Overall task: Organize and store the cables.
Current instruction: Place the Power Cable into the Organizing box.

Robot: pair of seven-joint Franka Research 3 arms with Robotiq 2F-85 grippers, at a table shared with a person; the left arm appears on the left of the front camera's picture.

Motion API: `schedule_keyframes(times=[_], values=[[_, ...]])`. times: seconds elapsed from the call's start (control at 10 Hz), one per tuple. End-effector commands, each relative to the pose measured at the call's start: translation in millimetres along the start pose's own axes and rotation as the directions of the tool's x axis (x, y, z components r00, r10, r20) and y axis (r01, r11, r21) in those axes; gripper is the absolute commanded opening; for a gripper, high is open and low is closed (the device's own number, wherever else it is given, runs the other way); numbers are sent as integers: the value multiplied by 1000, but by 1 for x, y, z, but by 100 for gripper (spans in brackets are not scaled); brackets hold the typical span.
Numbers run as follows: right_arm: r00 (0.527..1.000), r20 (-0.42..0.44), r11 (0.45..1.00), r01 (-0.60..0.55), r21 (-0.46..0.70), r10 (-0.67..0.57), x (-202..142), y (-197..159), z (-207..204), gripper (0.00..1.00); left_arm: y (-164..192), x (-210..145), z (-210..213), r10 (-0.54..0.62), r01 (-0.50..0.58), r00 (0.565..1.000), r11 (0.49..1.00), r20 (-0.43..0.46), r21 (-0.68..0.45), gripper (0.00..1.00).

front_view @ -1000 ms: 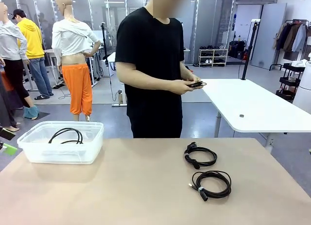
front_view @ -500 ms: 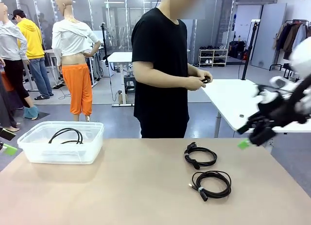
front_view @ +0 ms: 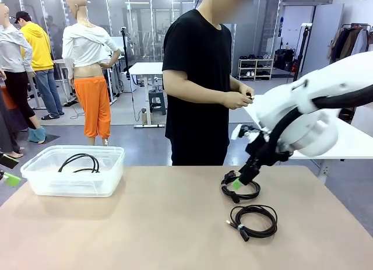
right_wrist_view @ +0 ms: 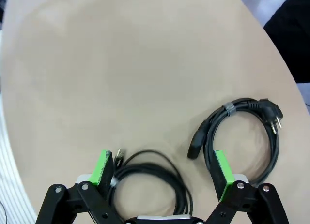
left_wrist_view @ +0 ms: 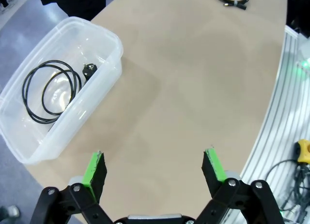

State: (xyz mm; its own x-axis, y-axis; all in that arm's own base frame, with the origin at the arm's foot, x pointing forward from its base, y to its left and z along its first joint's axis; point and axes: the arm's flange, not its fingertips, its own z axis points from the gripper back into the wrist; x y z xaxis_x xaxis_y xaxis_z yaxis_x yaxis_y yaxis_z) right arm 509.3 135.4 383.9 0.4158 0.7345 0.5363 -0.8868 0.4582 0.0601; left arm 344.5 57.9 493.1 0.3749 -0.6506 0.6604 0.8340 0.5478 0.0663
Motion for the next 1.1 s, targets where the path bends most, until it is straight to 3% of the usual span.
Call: schedule_keyframes(times=[0.0, 0.1, 0.6, 0.7, 0.8, 0.9, 1.0], values=[[998, -41, 996, 35, -82, -38, 13, -12, -12, 100, -2, 1, 2, 11, -12, 1000, 1000, -15, -7, 100], [1000, -3, 999, -15, -34, 15, 7, -7, -3, 100, -2, 1, 2, 11, -12, 1000, 1000, -15, -7, 100], [1000, -13, 999, 8, -39, -8, 7, -9, -17, 100, -2, 1, 2, 11, -12, 1000, 1000, -15, -7, 100], [967, -151, 979, 201, -45, -206, 12, -6, -18, 100, -2, 1, 2, 11, -12, 1000, 1000, -15, -7, 100], [914, -245, 940, 340, 26, -323, 31, -8, -27, 100, -2, 1, 2, 11, -12, 1000, 1000, -15, -7, 100], [870, -310, 903, 423, 74, -383, 48, -17, -33, 100, -2, 1, 2, 11, -12, 1000, 1000, -15, -7, 100], [798, -384, 856, 516, 39, -464, 63, -29, -39, 100, -2, 1, 2, 11, -12, 1000, 1000, -15, -7, 100]])
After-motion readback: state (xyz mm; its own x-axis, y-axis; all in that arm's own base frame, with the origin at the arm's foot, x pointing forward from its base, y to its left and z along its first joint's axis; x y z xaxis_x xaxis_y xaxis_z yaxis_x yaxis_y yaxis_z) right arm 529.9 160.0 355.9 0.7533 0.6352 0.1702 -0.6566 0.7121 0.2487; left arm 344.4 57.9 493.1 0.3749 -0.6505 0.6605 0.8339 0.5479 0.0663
